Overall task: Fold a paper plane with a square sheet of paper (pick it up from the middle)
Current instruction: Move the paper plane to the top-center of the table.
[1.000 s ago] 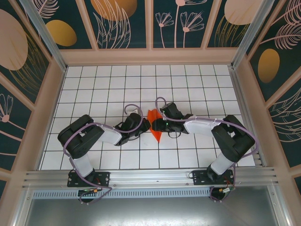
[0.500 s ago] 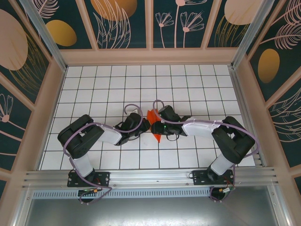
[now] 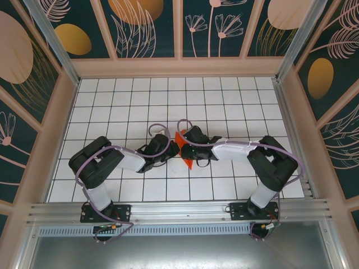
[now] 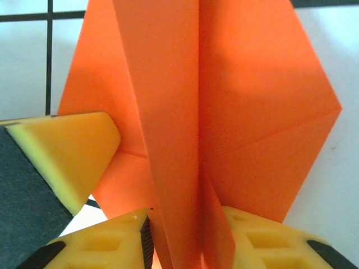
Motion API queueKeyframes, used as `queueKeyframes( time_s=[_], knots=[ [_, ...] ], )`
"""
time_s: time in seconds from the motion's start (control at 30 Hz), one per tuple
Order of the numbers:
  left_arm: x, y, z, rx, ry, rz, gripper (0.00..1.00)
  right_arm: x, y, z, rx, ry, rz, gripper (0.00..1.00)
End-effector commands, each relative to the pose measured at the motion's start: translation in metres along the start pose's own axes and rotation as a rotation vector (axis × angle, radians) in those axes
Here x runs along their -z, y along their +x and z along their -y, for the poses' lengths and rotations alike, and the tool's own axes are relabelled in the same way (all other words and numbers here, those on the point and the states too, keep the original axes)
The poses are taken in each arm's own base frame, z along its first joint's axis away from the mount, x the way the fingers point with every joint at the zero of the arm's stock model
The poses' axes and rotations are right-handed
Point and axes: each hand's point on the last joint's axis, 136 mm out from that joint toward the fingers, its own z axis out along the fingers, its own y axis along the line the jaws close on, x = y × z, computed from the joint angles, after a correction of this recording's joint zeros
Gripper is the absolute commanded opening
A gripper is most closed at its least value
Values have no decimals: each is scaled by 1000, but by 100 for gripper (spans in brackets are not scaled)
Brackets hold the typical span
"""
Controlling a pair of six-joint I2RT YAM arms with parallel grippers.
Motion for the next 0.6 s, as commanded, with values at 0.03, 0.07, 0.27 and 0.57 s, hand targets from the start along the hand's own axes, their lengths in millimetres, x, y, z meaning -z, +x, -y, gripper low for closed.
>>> queueKeyframes(
  time_s=[0.03, 0.07, 0.27, 0.57],
  knots=[
    [-2, -4, 1, -4, -6, 1, 0, 1, -8, 7, 0, 85, 35, 31],
    [-2, -3, 1, -4, -8, -1, 0, 1, -8, 6, -1, 86, 36, 29],
    [-1, -3, 1, -3, -8, -1, 3, -1, -8, 5, -6, 84, 33, 16],
    [26, -28, 12, -16, -38, 83, 52, 15, -20, 19, 1, 174, 87, 1]
  ],
)
